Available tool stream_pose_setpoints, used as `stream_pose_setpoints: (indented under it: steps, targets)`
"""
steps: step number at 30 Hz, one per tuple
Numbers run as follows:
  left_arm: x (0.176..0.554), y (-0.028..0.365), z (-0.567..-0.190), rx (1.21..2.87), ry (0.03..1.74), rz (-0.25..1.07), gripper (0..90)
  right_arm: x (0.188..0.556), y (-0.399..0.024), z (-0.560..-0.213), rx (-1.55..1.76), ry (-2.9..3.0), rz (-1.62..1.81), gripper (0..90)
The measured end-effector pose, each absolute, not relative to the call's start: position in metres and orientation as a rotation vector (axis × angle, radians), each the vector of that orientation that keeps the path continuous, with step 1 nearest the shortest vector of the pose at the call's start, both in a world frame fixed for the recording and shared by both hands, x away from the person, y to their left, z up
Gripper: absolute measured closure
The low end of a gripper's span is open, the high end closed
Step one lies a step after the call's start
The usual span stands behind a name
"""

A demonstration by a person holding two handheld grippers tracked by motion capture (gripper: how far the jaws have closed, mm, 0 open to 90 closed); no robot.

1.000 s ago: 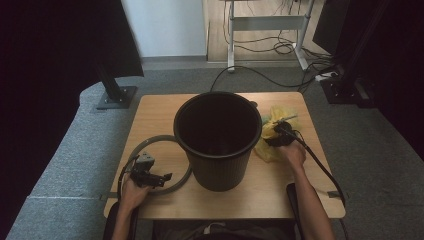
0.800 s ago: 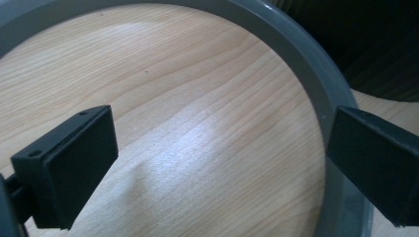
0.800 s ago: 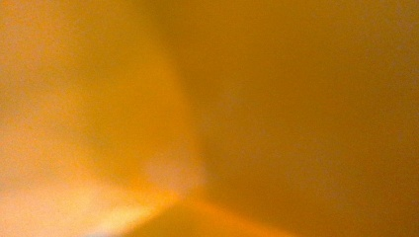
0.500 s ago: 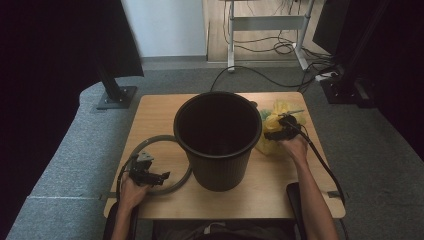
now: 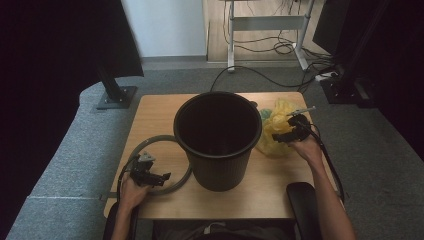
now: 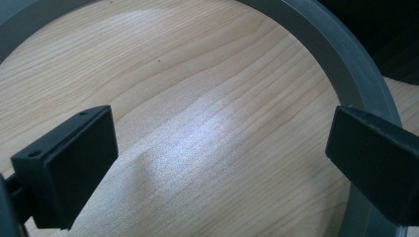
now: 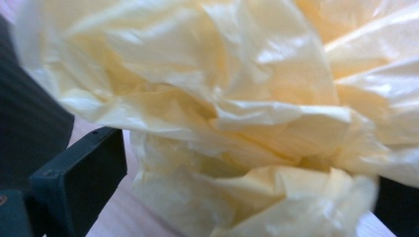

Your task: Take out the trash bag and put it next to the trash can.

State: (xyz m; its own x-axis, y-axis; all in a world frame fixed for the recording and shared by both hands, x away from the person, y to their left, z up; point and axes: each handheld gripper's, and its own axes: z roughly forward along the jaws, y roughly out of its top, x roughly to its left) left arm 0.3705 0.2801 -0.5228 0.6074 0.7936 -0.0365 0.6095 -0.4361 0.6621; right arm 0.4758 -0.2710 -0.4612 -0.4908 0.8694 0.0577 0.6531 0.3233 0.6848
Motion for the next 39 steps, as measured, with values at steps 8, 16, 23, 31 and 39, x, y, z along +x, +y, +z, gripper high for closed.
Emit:
stream_pose_setpoints:
  steps: [8, 16, 23, 31, 39]
  targets:
    - [0.371, 0.281, -0.523, 2.19, 1.109, 0.372, 0.0, 0.453, -0.285, -0.452, 1.346, 2.29, 0.955, 3.1]
    - [0.373, 0.283, -0.524, 2.179, 1.119, 0.357, 0.0, 0.425, -0.297, -0.459, 1.346, 2.265, 0.989, 0.0]
    - [0.374, 0.284, -0.525, 2.182, 1.125, 0.357, 0.0, 0.406, -0.306, -0.473, 1.346, 2.253, 0.979, 0.0]
    - [0.375, 0.285, -0.525, 2.179, 1.127, 0.361, 0.0, 0.395, -0.312, -0.502, 1.361, 2.223, 0.975, 0.0]
    - [0.377, 0.29, -0.527, 2.189, 1.142, 0.389, 0.0, 0.394, -0.316, -0.533, 1.374, 2.207, 0.94, 0.1]
